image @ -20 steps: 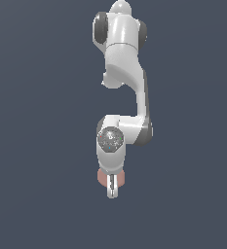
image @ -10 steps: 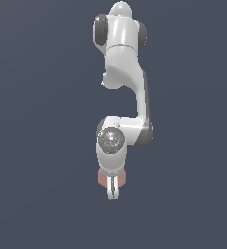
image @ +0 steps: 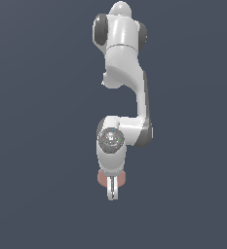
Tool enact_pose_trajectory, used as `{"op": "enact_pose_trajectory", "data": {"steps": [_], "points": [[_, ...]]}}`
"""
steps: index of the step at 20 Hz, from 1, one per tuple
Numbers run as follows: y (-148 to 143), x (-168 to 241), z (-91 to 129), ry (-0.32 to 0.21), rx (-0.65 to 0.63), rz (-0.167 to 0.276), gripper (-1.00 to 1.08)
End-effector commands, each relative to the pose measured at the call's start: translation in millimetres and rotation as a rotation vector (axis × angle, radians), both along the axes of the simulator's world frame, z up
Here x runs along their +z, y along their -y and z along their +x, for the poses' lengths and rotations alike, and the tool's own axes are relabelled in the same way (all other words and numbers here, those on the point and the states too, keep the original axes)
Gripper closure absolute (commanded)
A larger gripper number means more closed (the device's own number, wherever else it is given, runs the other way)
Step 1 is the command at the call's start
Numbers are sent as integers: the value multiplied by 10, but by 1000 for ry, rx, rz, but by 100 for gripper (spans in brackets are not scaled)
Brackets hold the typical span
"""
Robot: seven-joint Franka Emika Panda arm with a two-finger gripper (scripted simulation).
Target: Pick up the object and move it to a goal position.
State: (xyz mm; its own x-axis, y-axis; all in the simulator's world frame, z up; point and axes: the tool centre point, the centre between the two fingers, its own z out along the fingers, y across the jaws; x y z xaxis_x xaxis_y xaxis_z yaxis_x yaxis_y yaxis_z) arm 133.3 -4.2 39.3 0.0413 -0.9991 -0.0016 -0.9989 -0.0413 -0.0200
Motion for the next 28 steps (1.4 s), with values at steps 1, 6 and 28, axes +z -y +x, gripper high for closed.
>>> {"op": "enact_pose_trajectory", "data": {"steps": [1, 6, 28], "points": [[18, 34, 7, 3, -3, -1, 108], [121, 270, 54, 19, -22, -3, 108], [1408, 3380, 168, 226, -256, -38, 108]]}}
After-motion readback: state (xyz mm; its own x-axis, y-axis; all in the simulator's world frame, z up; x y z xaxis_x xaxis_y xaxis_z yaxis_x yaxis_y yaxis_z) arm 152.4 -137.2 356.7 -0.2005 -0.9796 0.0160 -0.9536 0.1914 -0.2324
